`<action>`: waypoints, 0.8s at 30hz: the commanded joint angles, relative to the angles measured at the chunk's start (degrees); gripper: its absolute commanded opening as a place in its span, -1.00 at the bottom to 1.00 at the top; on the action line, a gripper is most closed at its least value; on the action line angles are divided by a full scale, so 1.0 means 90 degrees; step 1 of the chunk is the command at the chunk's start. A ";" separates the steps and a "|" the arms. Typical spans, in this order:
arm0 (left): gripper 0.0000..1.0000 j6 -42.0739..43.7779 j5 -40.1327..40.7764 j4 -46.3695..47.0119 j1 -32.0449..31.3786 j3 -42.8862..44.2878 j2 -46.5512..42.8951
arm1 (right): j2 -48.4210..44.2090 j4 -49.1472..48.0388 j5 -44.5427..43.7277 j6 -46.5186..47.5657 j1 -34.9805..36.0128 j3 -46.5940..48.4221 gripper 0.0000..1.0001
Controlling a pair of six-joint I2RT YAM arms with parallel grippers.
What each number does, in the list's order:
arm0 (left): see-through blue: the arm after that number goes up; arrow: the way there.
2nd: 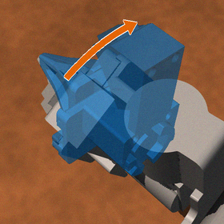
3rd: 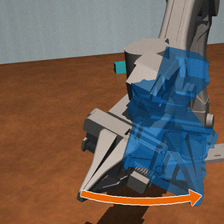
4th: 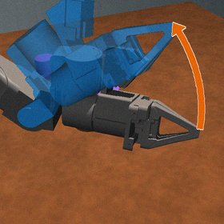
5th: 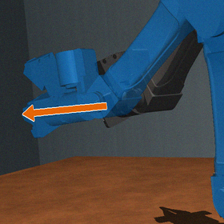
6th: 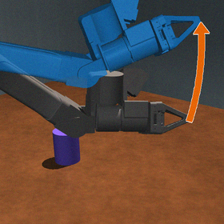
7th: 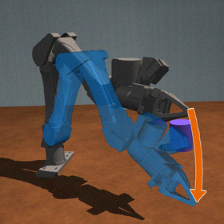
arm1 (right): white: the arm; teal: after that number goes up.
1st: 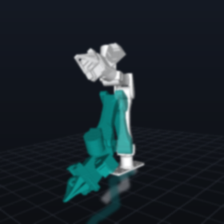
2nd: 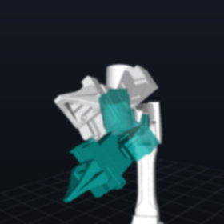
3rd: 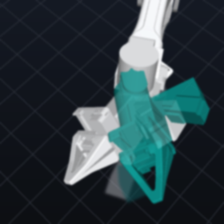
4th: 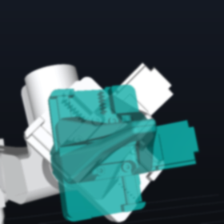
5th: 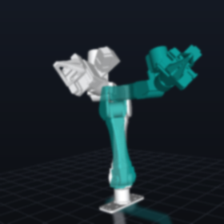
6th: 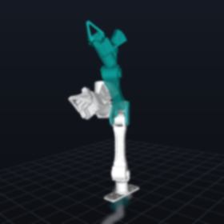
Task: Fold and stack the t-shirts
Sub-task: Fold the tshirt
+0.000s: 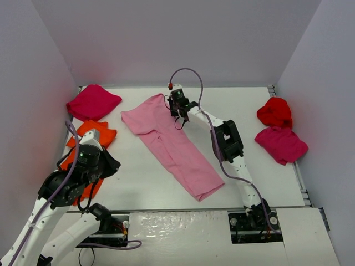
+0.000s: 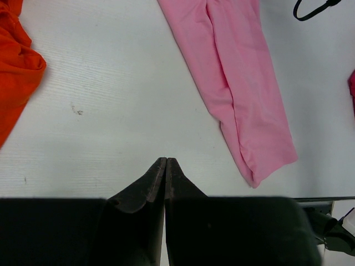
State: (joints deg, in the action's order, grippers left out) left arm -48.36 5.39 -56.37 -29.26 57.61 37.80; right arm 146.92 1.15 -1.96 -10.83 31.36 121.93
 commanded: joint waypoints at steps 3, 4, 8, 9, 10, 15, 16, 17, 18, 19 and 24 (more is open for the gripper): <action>-1.00 -0.0114 0.0043 0.0371 -0.0040 0.0052 0.0081 | -0.0652 0.0051 -0.0469 0.0291 0.0467 -0.0149 -1.00; -1.00 -0.0127 0.0039 0.0379 -0.0040 0.0023 0.0073 | -0.0681 0.0002 -0.0526 0.0365 0.0552 -0.0137 -1.00; -1.00 -0.0164 0.0005 0.0392 -0.0040 -0.0055 0.0076 | -0.0566 -0.0030 -0.0562 0.0481 0.0767 0.0155 -1.00; -1.00 -0.0164 -0.0006 0.0381 -0.0034 -0.0067 0.0071 | -0.0515 -0.0030 -0.0551 0.0481 0.0789 0.0233 -1.00; -1.00 -0.0164 -0.0011 0.0369 -0.0032 -0.0072 0.0066 | -0.0469 -0.0028 -0.0537 0.0472 0.0804 0.0293 -1.00; -1.00 -0.0167 0.0065 0.0266 -0.0040 -0.0014 0.0051 | -0.0387 -0.0025 -0.0612 0.0400 0.0818 0.0330 -1.00; -1.00 -0.0172 0.0104 0.0244 -0.0040 0.0008 0.0056 | -0.0425 -0.0036 -0.0651 0.0394 0.0829 0.0291 -1.00; -1.00 -0.0167 0.0128 0.0228 -0.0040 0.0028 0.0057 | -0.0494 -0.0050 -0.0747 0.0396 0.0839 0.0222 -1.00; -1.00 -0.0157 0.0147 0.0213 -0.0040 0.0047 0.0058 | -0.0574 -0.0064 -0.0864 0.0401 0.0849 0.0142 -1.00; -1.00 -0.0154 0.0148 0.0224 -0.0040 0.0048 0.0067 | -0.0671 -0.0079 -0.0934 0.0427 0.0857 0.0081 -1.00; -1.00 -0.0183 0.0053 0.0289 -0.0040 -0.0005 0.0113 | -0.0785 -0.0245 -0.1148 0.0632 0.0827 -0.0158 -1.00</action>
State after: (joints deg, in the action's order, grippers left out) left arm -49.62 5.60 -55.92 -29.26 56.36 37.87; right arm 146.11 1.45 -8.40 -7.11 39.39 121.50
